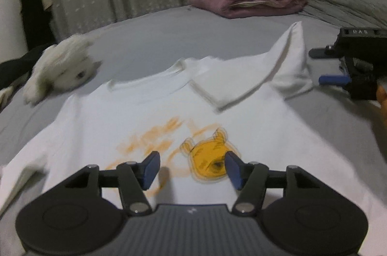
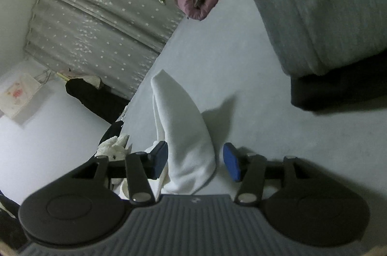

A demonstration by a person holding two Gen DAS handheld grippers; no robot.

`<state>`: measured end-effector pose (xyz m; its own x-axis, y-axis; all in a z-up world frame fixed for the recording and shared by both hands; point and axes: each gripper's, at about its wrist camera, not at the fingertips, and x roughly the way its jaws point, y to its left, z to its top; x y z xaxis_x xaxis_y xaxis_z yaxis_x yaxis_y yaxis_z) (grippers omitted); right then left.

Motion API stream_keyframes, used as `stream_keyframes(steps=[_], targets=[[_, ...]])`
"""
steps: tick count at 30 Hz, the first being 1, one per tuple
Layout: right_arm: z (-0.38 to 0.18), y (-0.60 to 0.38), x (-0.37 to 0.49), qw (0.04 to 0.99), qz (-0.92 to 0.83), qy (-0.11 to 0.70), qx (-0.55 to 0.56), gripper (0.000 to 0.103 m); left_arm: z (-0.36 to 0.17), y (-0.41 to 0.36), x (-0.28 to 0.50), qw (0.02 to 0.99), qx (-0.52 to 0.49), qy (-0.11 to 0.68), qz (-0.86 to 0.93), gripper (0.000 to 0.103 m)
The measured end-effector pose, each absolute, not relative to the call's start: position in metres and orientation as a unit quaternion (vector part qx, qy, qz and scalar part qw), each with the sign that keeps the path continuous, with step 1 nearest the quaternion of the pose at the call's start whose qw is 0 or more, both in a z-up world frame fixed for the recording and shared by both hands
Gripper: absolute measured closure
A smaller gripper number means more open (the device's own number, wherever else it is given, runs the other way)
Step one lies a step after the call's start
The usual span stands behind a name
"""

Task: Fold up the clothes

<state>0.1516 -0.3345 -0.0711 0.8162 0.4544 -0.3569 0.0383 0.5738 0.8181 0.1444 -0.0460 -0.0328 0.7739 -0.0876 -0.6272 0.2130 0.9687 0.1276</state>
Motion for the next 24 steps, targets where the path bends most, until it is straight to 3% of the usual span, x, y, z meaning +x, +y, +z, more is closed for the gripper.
stream_keyframes(steps=[11, 16, 18, 20, 24], targets=[[-0.072, -0.336, 0.165, 0.835, 0.120, 0.277, 0.460, 0.048, -0.046, -0.063, 0.202, 0.945, 0.028, 0.318, -0.074, 0.041], [-0.072, -0.337, 0.168, 0.832, 0.119, 0.275, 0.467, 0.048, -0.044, -0.060, 0.215, 0.949, -0.024, 0.308, -0.067, 0.064], [-0.072, -0.337, 0.169, 0.832, 0.119, 0.275, 0.467, 0.048, -0.041, -0.063, 0.221, 0.951, -0.026, 0.302, -0.065, 0.090], [-0.072, -0.336, 0.170, 0.832, 0.118, 0.274, 0.467, 0.048, -0.036, -0.067, 0.225, 0.957, -0.010, 0.283, -0.055, 0.097], [-0.070, -0.335, 0.169, 0.836, 0.116, 0.272, 0.463, 0.048, -0.010, -0.074, 0.221, 0.973, 0.008, 0.225, -0.042, 0.099]])
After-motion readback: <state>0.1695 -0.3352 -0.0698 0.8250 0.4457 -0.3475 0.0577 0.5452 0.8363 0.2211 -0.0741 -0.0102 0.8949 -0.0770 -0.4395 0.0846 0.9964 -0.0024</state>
